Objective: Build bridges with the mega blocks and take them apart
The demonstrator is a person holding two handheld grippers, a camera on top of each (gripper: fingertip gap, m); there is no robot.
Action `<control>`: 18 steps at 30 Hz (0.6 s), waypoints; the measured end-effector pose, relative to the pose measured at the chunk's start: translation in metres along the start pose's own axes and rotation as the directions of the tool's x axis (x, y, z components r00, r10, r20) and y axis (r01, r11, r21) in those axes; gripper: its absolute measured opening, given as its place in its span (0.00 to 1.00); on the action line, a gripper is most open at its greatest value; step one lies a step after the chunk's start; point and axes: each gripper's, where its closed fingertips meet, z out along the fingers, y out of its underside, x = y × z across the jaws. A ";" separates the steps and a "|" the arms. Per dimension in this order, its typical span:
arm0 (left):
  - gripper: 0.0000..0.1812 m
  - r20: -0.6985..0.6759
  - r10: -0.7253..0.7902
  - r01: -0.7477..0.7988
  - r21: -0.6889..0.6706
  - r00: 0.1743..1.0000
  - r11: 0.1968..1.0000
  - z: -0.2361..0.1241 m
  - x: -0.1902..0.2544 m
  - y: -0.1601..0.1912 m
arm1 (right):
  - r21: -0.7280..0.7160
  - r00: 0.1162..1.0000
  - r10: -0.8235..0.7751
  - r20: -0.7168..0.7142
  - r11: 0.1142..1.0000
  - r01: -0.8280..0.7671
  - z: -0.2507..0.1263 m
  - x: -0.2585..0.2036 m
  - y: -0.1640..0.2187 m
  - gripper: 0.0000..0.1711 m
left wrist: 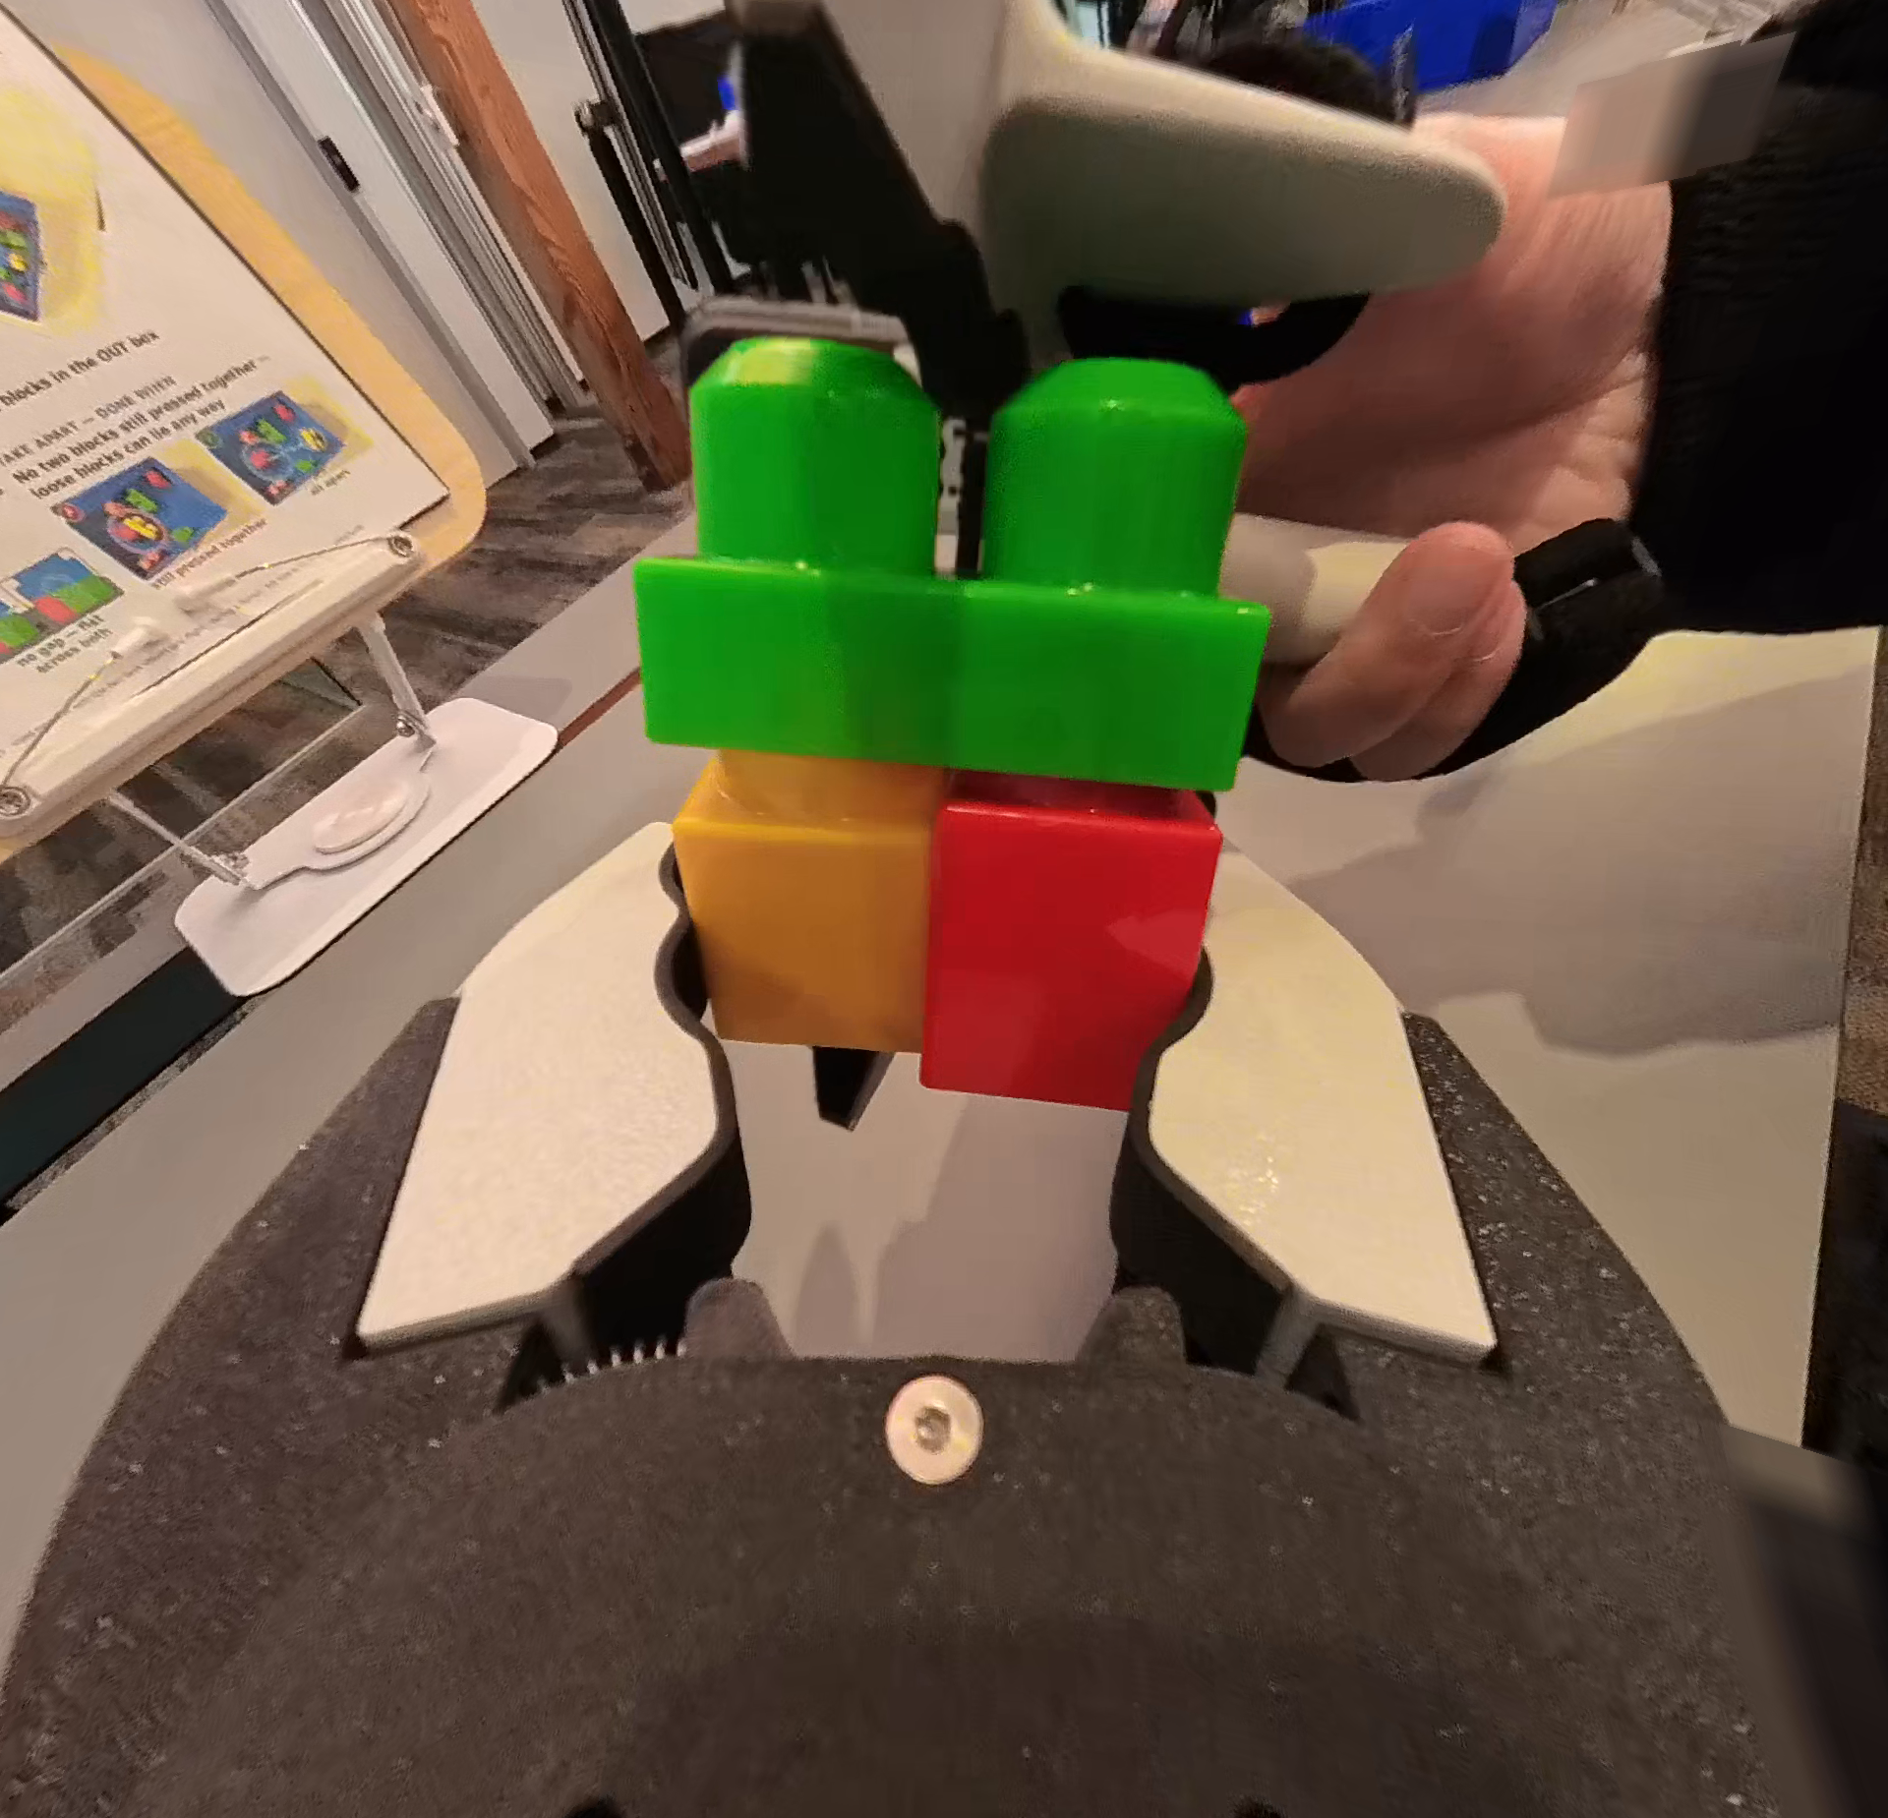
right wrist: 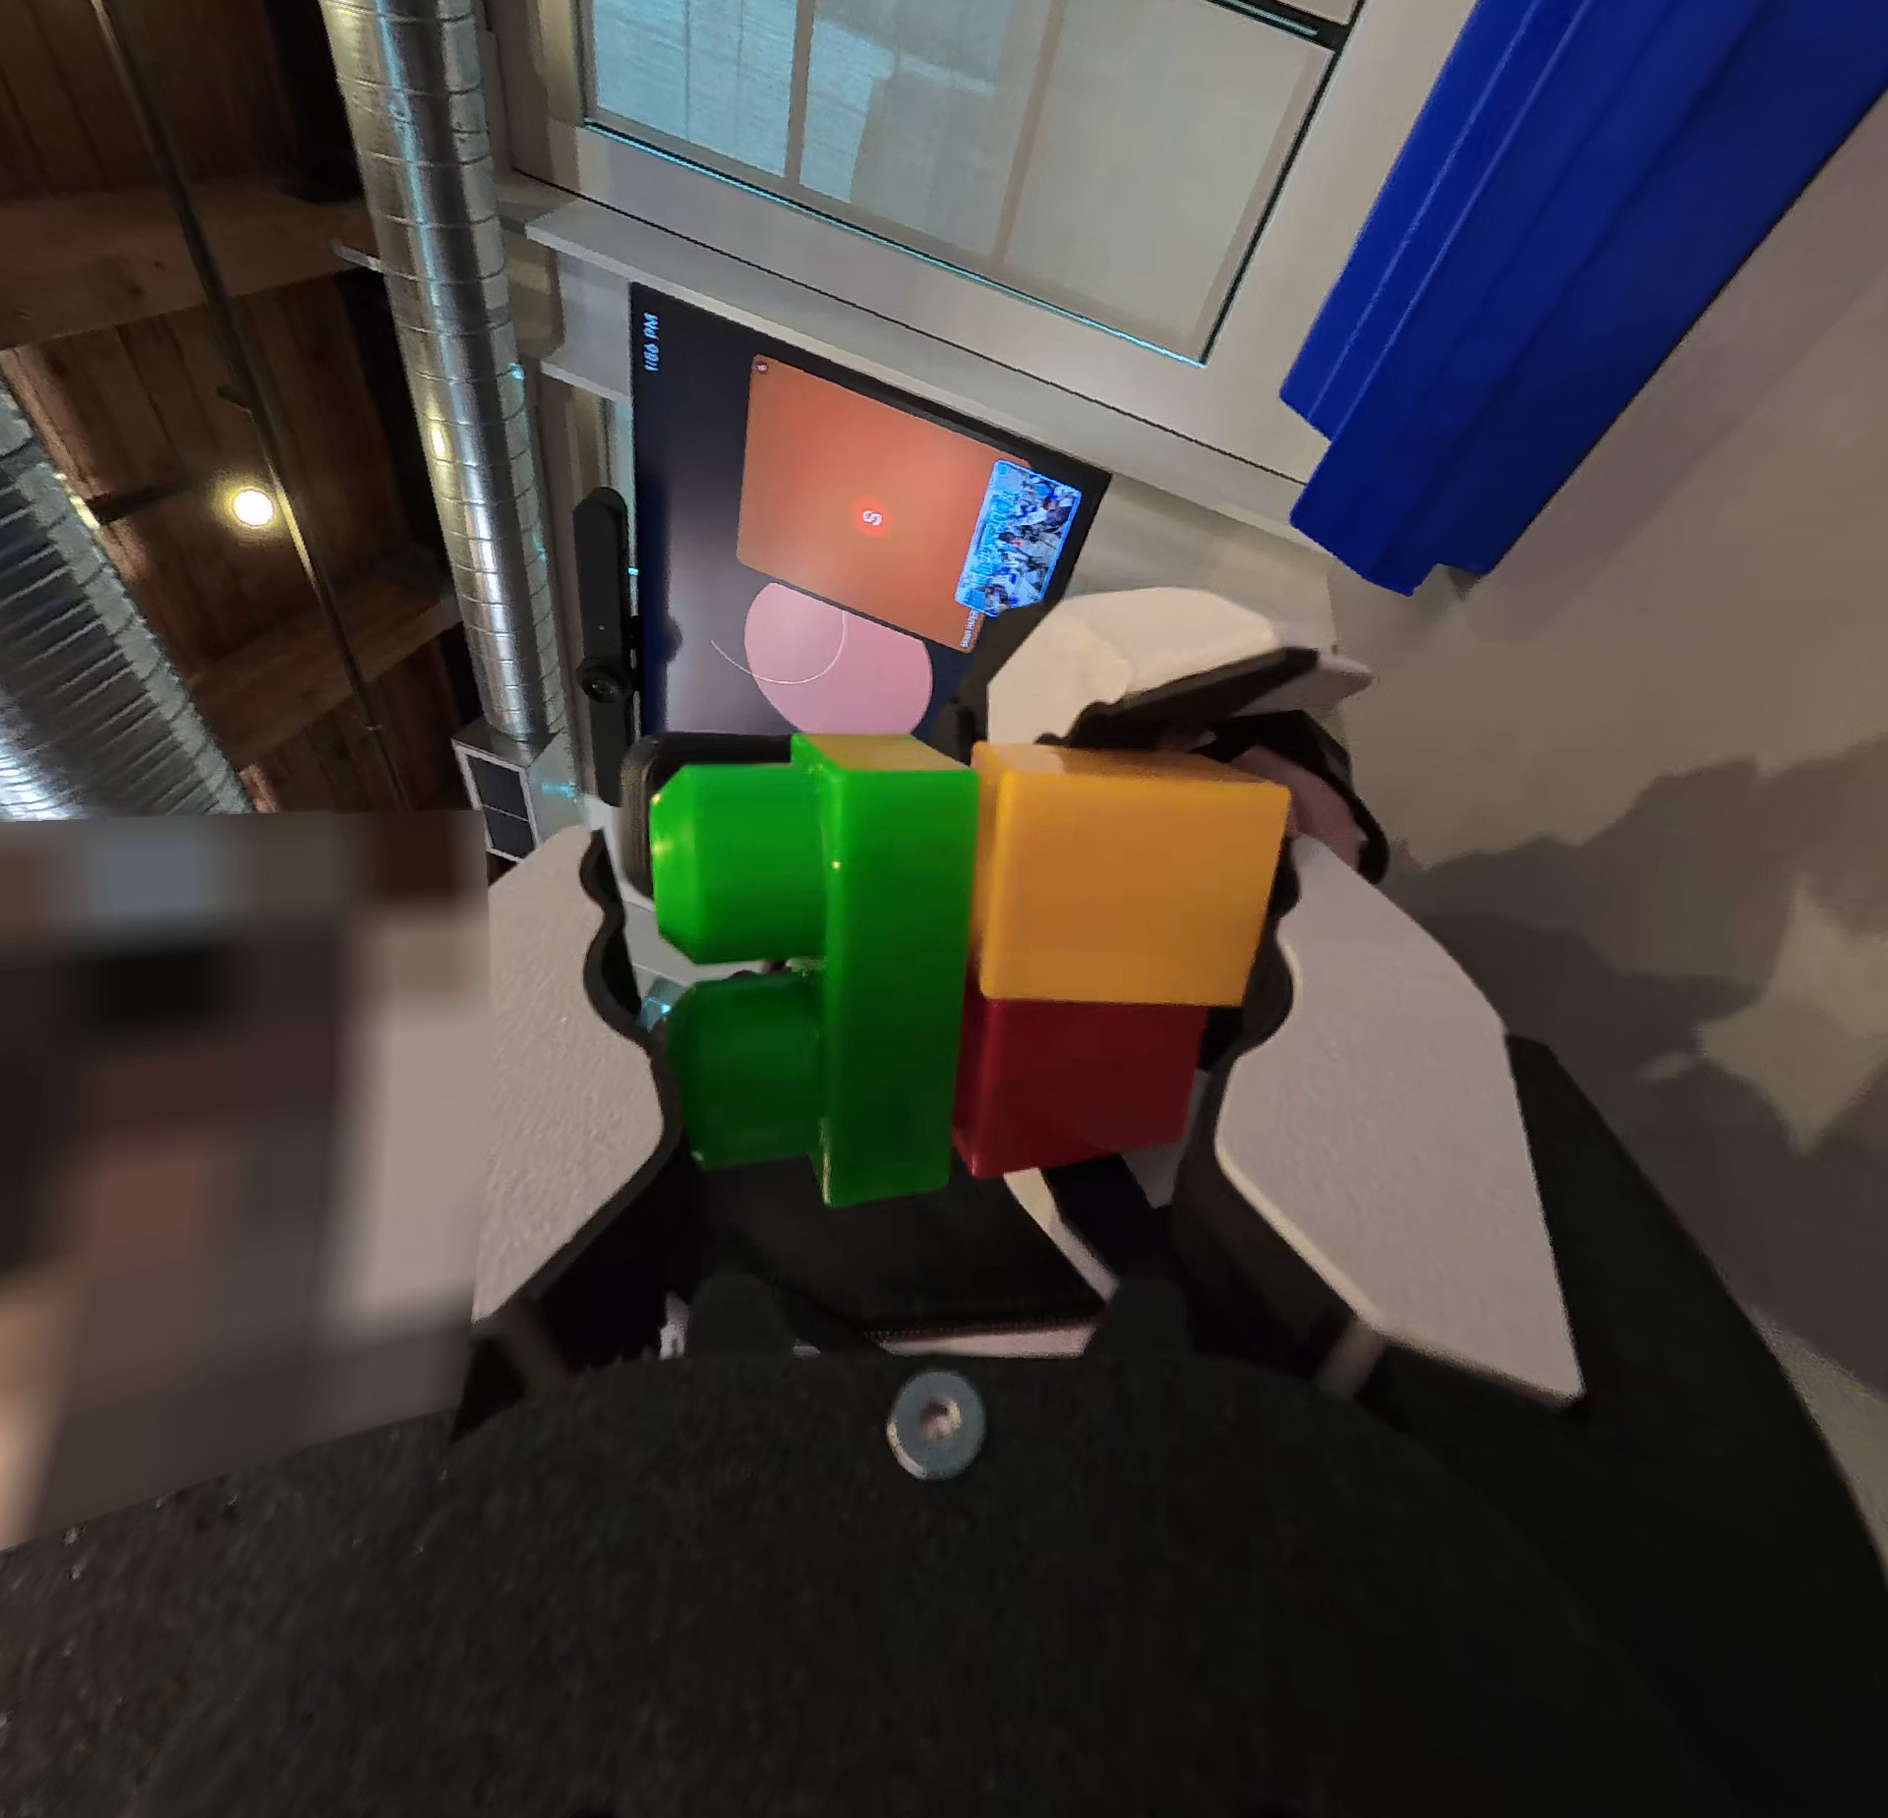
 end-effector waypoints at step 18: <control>0.49 -0.033 -0.002 0.001 -0.041 0.999 0.999 0.000 0.004 0.001 | -0.009 1.000 -0.021 0.002 1.000 0.021 0.002 0.000 0.004 0.66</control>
